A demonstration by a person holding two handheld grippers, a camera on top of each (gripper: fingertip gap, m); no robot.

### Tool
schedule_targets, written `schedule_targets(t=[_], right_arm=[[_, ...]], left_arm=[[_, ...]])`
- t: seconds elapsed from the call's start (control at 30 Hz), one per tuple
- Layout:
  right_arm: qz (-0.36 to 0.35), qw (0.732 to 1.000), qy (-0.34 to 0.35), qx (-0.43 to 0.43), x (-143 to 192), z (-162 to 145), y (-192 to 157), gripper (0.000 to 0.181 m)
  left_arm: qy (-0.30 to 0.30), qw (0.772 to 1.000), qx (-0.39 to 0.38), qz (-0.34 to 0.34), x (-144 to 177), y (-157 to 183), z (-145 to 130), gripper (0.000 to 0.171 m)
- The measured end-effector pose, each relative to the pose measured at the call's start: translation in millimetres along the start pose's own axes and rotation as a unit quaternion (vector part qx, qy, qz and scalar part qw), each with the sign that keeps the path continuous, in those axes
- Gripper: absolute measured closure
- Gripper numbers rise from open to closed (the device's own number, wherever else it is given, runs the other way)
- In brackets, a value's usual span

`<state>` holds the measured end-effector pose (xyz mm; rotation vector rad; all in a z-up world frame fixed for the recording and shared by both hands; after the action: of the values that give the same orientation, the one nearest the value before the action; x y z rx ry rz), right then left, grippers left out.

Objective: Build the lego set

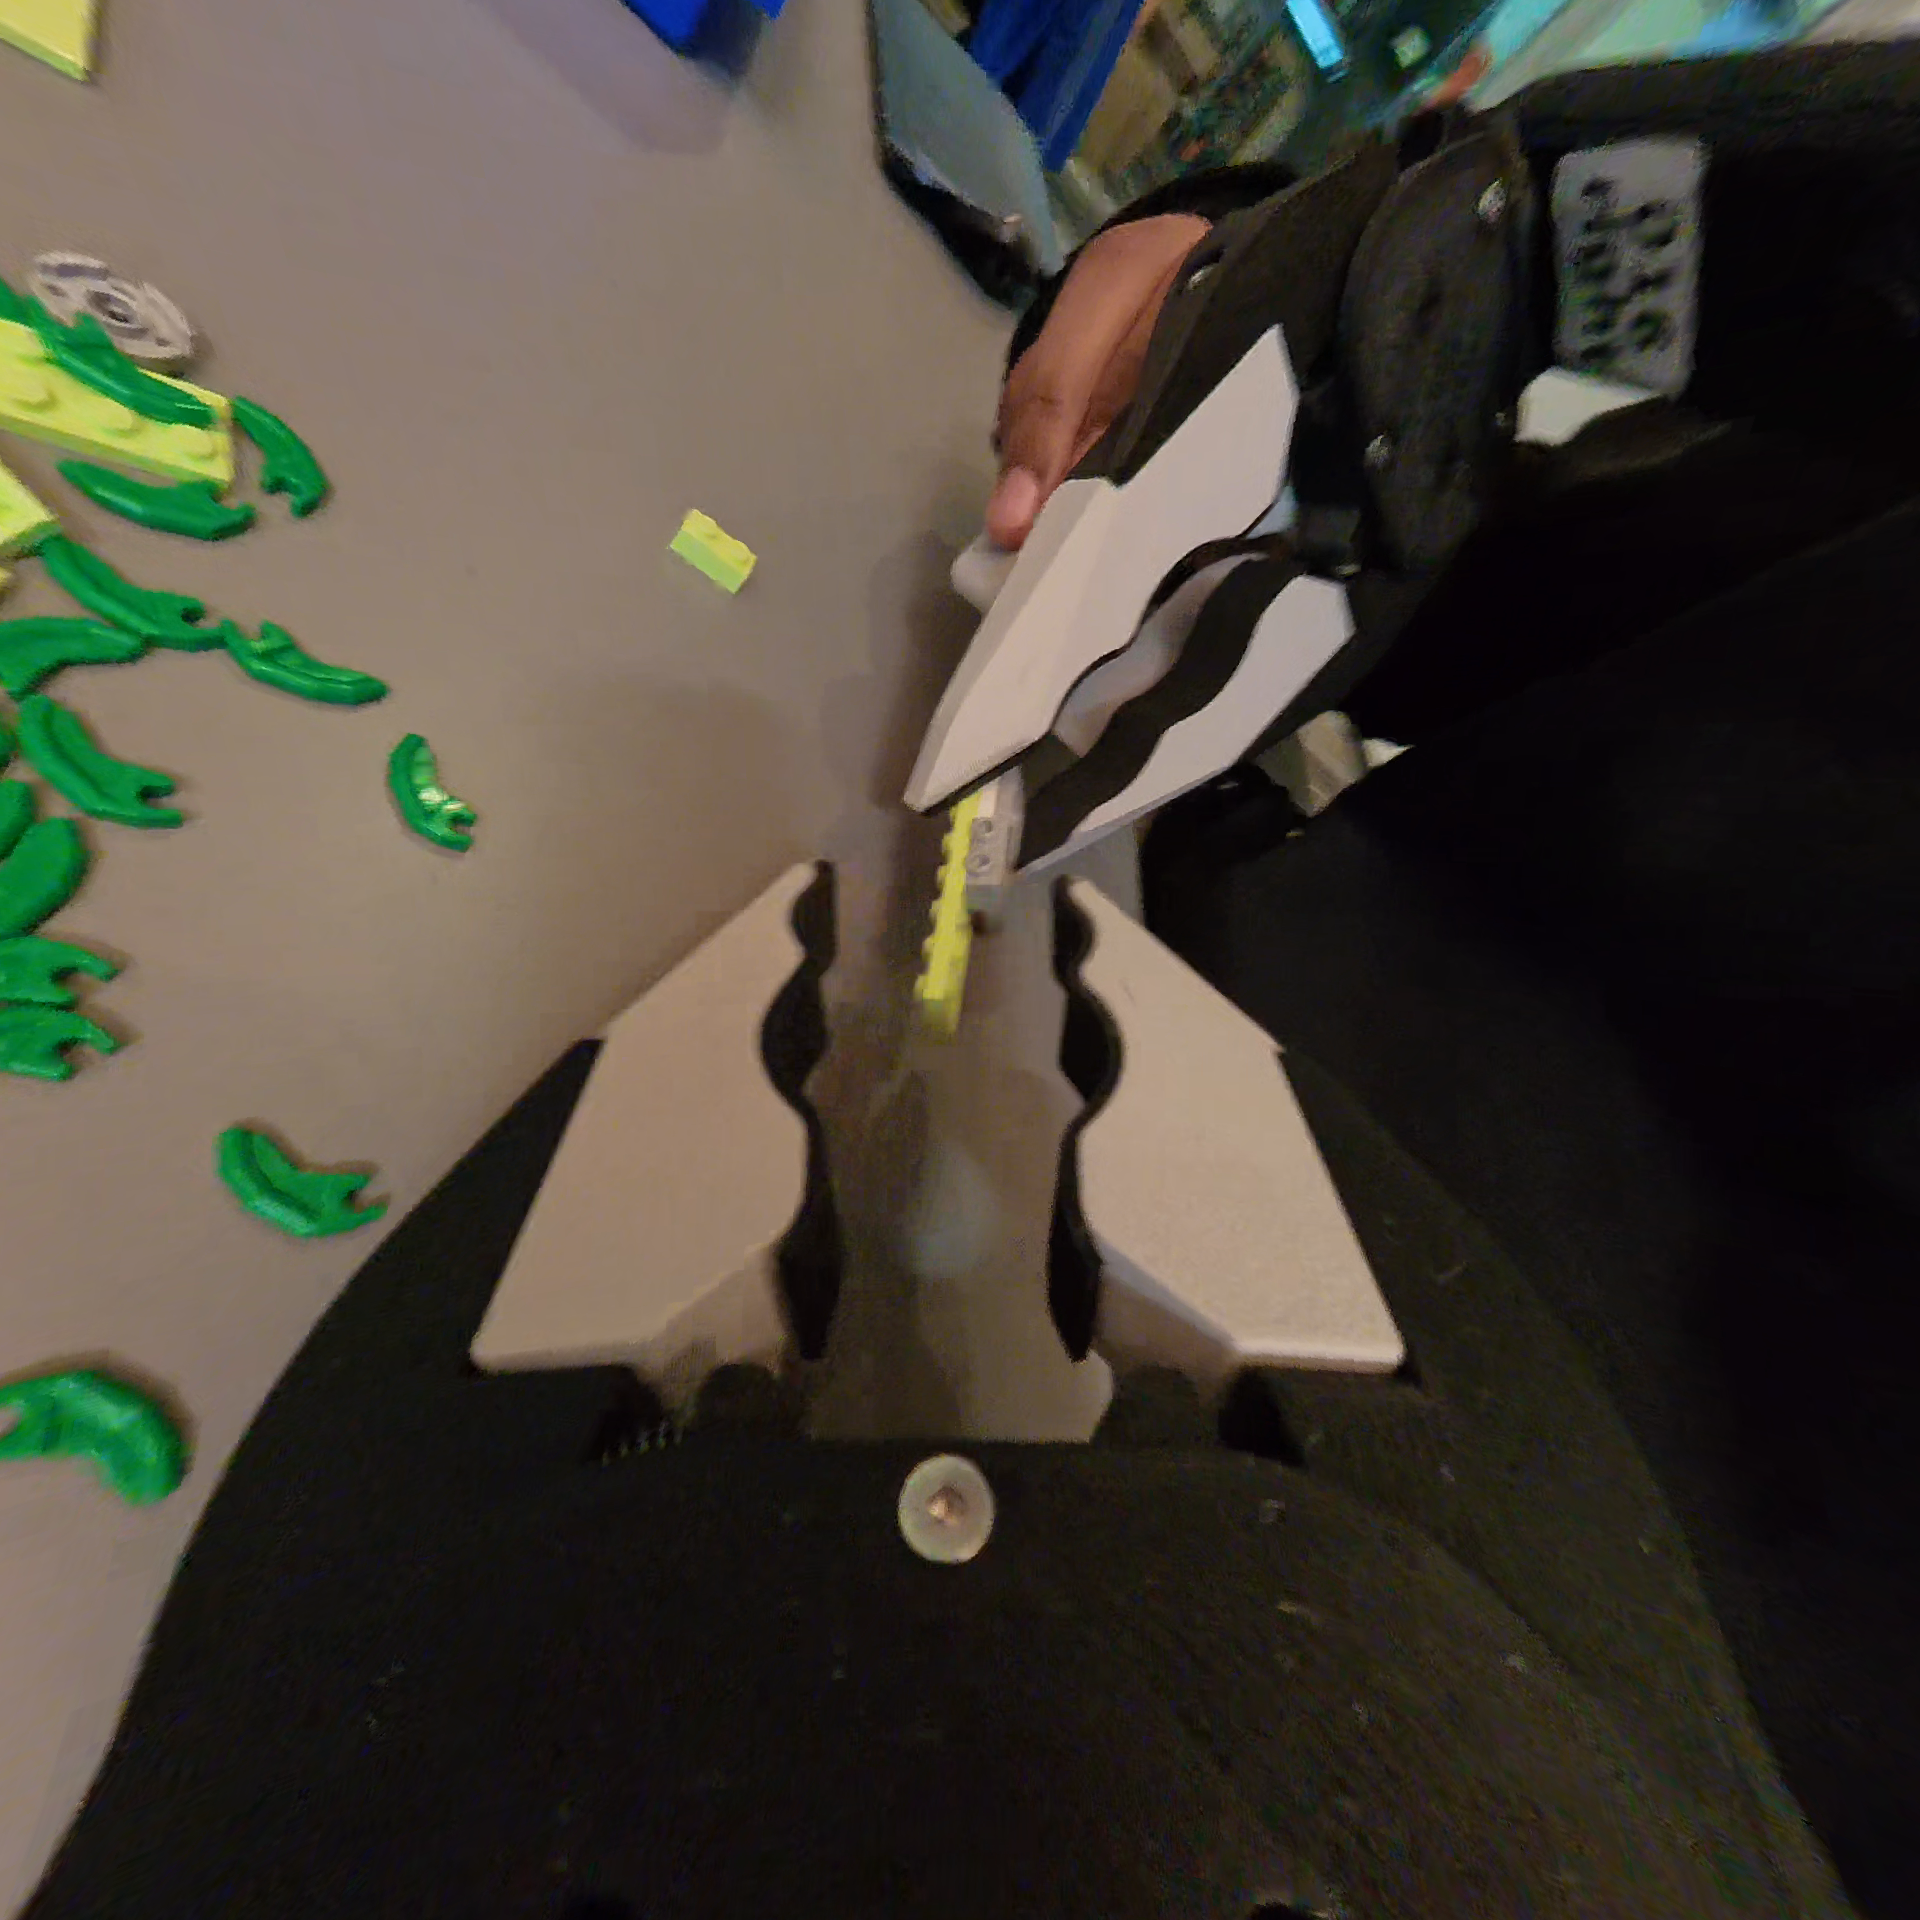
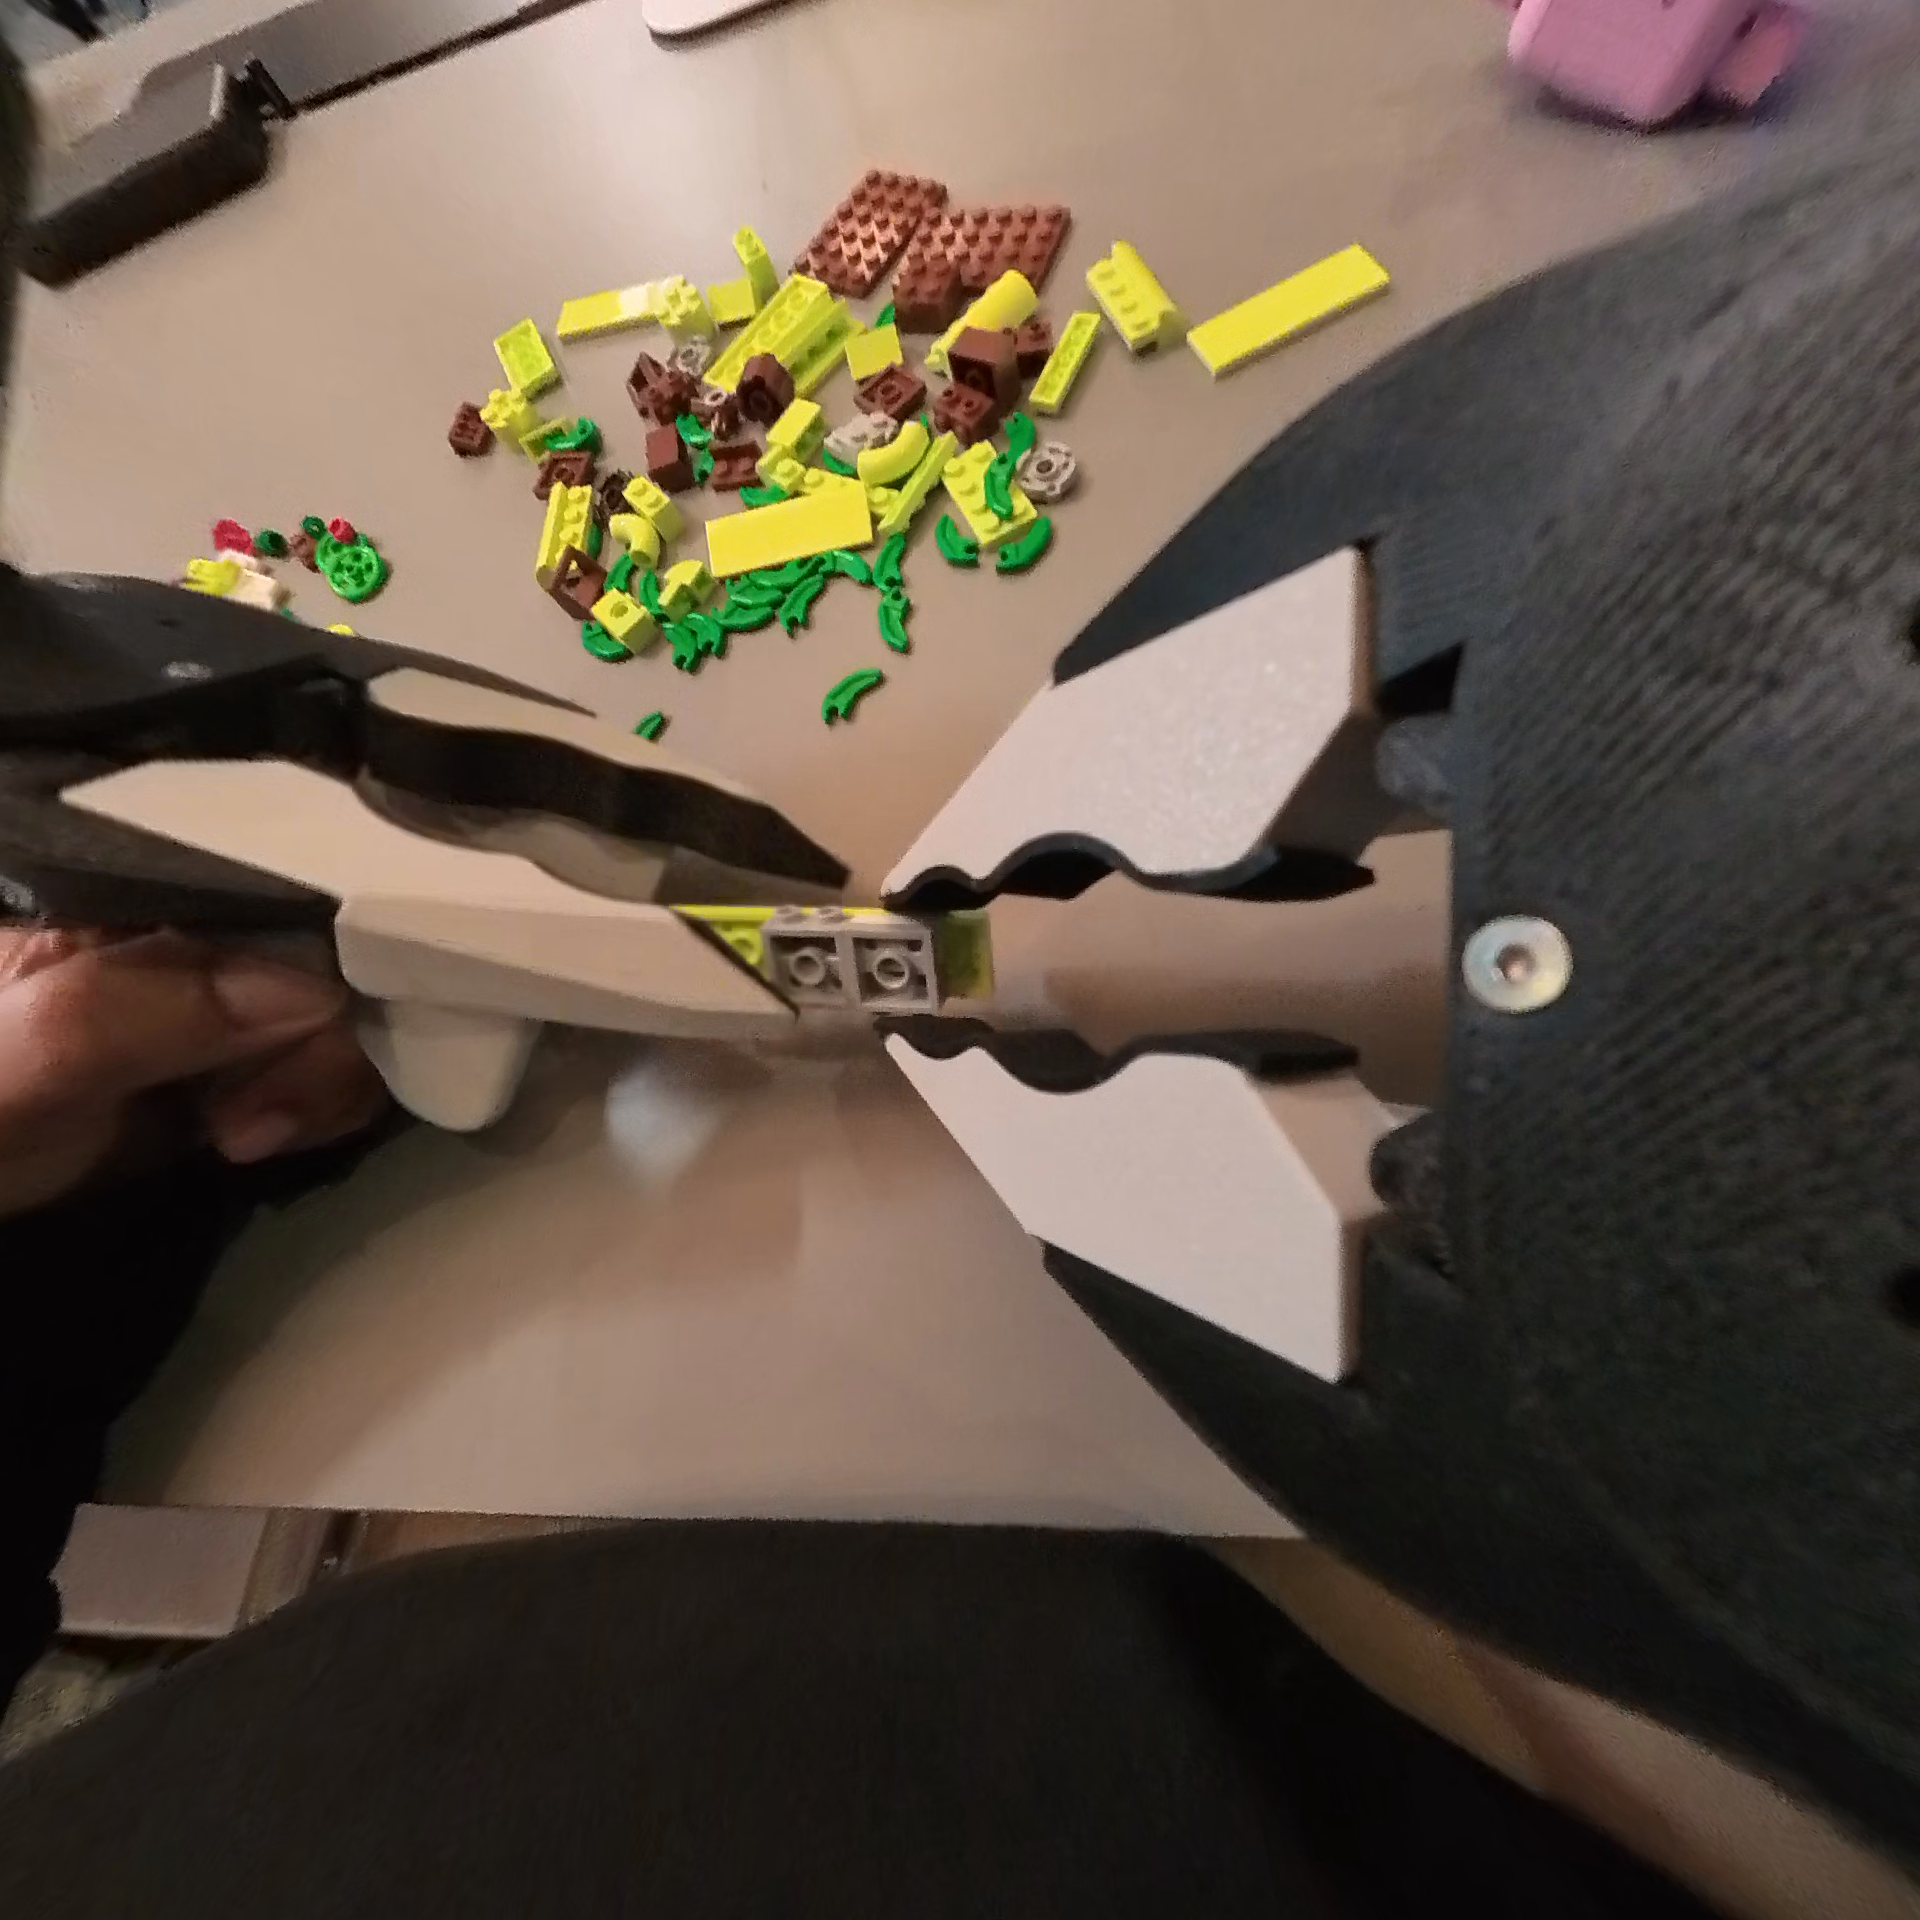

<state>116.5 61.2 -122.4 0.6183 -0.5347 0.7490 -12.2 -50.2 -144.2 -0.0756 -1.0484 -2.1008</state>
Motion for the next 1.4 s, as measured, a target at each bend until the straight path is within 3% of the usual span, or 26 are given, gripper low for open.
schedule_targets(t=[0.13,0.27,0.4,0.5,0.67,0.93,1.17,1.4], right_arm=[[0.015,0.996,-0.016,-0.084,-2.8,-9.3,8.7,0.164],[0.02,0.98,-0.033,-0.196,-10.7,-19.2,18.0,0.163],[0.005,0.963,-0.024,-0.269,-18.0,-22.0,21.4,0.159],[-0.009,0.962,-0.028,-0.272,-16.4,-22.6,23.0,0.147],[-0.026,0.961,-0.008,-0.276,-2.9,-24.5,28.1,0.148],[-0.024,0.947,0.041,-0.317,12.1,-28.5,30.6,0.181],[-0.047,0.958,0.018,-0.281,8.2,-14.9,22.0,0.181],[-0.02,0.964,-0.047,-0.263,0.0,-6.1,26.4,0.181]], left_arm=[[-0.005,0.993,-0.063,0.101,9.7,-1.6,1.3,0.121],[0.037,0.987,-0.097,0.127,14.6,1.8,6.3,0.121],[0.033,0.982,-0.093,0.162,13.6,-1.2,7.5,0.121],[0.027,0.982,-0.085,0.169,12.4,-3.4,7.8,0.121],[0.005,0.977,-0.097,0.189,7.1,-2.3,7.1,0.126],[-0.031,0.961,-0.144,0.235,-3.2,2.9,5.3,0.136],[-0.049,0.947,-0.172,0.266,-9.6,5.2,4.5,0.139],[-0.041,0.948,-0.183,0.258,-8.5,8.0,4.0,0.151]])
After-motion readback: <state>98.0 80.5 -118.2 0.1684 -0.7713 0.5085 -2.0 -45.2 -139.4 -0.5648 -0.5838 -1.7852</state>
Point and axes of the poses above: each gripper's, where its closed fingertips meet, x back along the fingers, z out of its top, y = z × x across the jaws, the point moved 10 cm from there along x, back along the fingers, and after that the axes turned 1 degree about -z, right-handed, at the moved point
